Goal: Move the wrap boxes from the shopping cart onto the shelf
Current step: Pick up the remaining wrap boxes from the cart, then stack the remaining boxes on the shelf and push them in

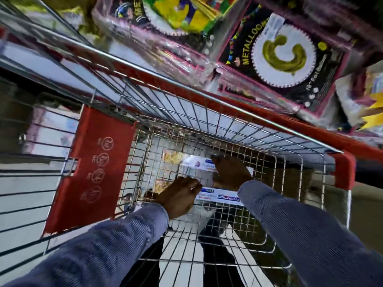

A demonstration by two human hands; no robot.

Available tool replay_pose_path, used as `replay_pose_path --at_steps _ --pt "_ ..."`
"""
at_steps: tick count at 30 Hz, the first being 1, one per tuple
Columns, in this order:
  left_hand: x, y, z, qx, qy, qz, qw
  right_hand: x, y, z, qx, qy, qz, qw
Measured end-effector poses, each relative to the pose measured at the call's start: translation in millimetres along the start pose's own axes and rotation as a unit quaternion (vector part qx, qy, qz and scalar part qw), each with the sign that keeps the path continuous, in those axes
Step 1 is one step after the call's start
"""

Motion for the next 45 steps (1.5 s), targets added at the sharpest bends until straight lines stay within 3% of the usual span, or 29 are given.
replay_pose_path --at_steps 6,13,20,24,28,35,45 --pt "-2 23 25 0.072 -0.024 -0.049 0.996 5 4 1 -0.061 0.012 0.021 0.998" --pt "-7 15 -16 0.064 -0.068 -0.073 0.993 9 -36 -49 -0.145 0.035 -0.001 0.989" --pt "-19 -39 -162 -0.006 -0.118 -0.09 0.989 24 -138 -182 -0.254 0.042 -0.06 0.965" --pt "-37 -68 -277 -0.14 -0.077 -0.073 0.984 35 -207 -273 -0.308 0.009 -0.09 0.947" --pt "-52 -91 -380 -0.187 -0.064 -0.069 0.978 44 -269 -353 -0.343 0.004 -0.105 0.933" --pt "-73 -106 -524 -0.287 -0.045 -0.055 0.955 36 -371 -464 -0.429 -0.009 -0.07 0.9" --pt "-83 -74 -649 -0.299 -0.04 -0.043 0.953 -10 -405 -575 -0.467 0.015 -0.004 0.884"
Point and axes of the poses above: each hand's wrist, its own y-axis towards the middle knuckle, its own z-axis out of the palm, x = y × z, the point moved 4 cm from there along y, towards the middle knuckle
